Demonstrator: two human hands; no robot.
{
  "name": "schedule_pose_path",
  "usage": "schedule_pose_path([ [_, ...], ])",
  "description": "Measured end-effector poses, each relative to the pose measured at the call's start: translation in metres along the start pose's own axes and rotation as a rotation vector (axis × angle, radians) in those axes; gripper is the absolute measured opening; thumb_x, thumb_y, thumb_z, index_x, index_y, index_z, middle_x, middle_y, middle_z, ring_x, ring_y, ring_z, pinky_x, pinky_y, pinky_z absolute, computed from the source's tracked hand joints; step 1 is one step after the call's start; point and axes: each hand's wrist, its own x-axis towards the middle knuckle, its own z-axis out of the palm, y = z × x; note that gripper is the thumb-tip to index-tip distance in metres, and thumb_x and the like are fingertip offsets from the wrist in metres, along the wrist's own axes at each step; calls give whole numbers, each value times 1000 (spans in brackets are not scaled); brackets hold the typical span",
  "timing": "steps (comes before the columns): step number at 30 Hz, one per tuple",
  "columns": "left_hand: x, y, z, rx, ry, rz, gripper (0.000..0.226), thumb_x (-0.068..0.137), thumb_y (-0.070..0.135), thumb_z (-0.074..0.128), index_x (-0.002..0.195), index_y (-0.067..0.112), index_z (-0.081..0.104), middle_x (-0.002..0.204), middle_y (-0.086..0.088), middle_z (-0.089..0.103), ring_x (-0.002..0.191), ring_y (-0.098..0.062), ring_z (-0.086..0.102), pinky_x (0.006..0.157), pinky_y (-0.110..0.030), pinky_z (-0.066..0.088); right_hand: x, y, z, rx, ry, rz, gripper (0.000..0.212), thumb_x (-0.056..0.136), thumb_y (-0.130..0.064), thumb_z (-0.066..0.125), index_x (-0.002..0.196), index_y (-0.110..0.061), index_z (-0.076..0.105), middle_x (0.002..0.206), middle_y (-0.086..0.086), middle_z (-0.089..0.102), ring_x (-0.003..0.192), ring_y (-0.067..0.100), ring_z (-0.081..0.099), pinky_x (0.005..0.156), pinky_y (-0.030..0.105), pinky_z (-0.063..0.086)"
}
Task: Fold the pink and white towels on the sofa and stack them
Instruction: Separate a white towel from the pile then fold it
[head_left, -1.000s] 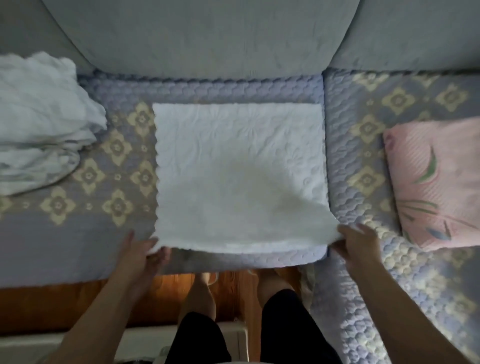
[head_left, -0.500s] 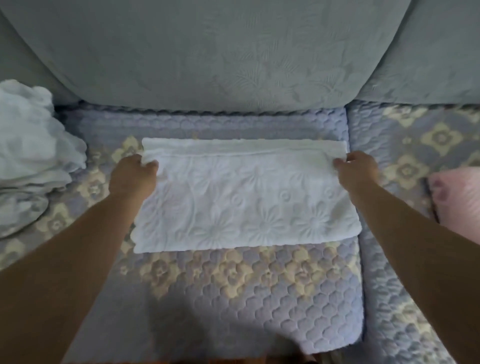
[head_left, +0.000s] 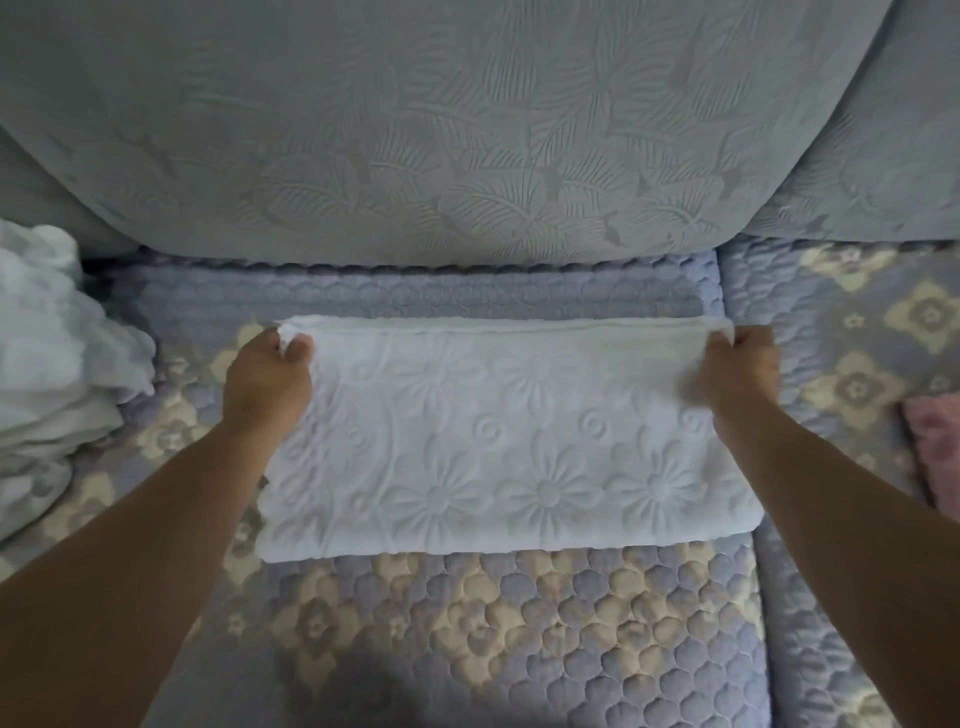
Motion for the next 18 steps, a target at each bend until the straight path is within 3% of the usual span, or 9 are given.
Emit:
schedule_pose_path([
  [3, -19, 6, 1, 100, 231, 174, 42, 101, 33, 51, 126, -1, 52, 121, -27, 58, 113, -44, 55, 91, -51, 45, -2, -4, 2, -48, 2, 10, 29, 101, -27, 45, 125, -13, 52, 109, 7, 55, 103, 29, 56, 89, 43, 48],
  [5, -51, 12, 2, 232, 390, 393, 40, 99, 31, 52, 127, 3, 51, 123, -26, 53, 115, -42, 50, 95, -51, 42, -10, -4, 0, -114, 83, -72, 31, 98, -23, 46, 126, -11, 50, 121, 12, 54, 113, 33, 51, 95, 44, 42],
  [7, -96, 20, 18, 355, 205, 714, 42, 99, 35, 47, 131, 10, 55, 132, -19, 53, 128, -36, 45, 107, -51, 36, -30, 1, 1, -215, 235, -344, 36, 92, -19, 50, 127, -7, 48, 130, 19, 49, 119, 39, 45, 102, 48, 36],
  [9, -131, 24, 47, 450, -46, 923, 49, 102, 41, 42, 143, 15, 51, 151, -15, 44, 145, -33, 33, 116, -53, 28, -72, 5, 12, -258, 201, -714, 36, 93, -18, 56, 126, -5, 51, 130, 20, 49, 120, 37, 44, 104, 48, 36],
  [11, -141, 27, 72, 501, -103, 936, 54, 104, 45, 39, 151, 17, 43, 161, -14, 31, 152, -35, 21, 119, -56, 22, -116, 13, 30, -314, -38, -977, 33, 96, -20, 57, 126, -5, 55, 134, 18, 49, 126, 34, 43, 109, 47, 36],
  [13, -123, 35, 80, 509, -44, 878, 53, 105, 41, 39, 150, 14, 45, 160, -14, 34, 151, -37, 24, 119, -57, 22, -127, 16, 48, -372, -172, -1129, 30, 99, -19, 54, 124, -4, 59, 132, 16, 53, 126, 35, 46, 107, 49, 39],
  [16, -86, 45, 73, 492, 108, 893, 38, 103, 27, 44, 136, 11, 56, 141, -11, 53, 132, -35, 46, 113, -51, 31, -99, 4, 66, -339, -107, -1155, 20, 96, -10, 59, 113, -4, 65, 117, 16, 59, 106, 36, 53, 91, 50, 45],
  [18, -62, 48, 67, 449, 177, 944, 27, 101, 21, 49, 122, 14, 64, 121, -6, 62, 112, -32, 55, 100, -45, 40, -85, -9, 70, -350, -59, -1178, 16, 95, -12, 62, 109, -6, 66, 110, 14, 59, 97, 35, 52, 84, 46, 45],
])
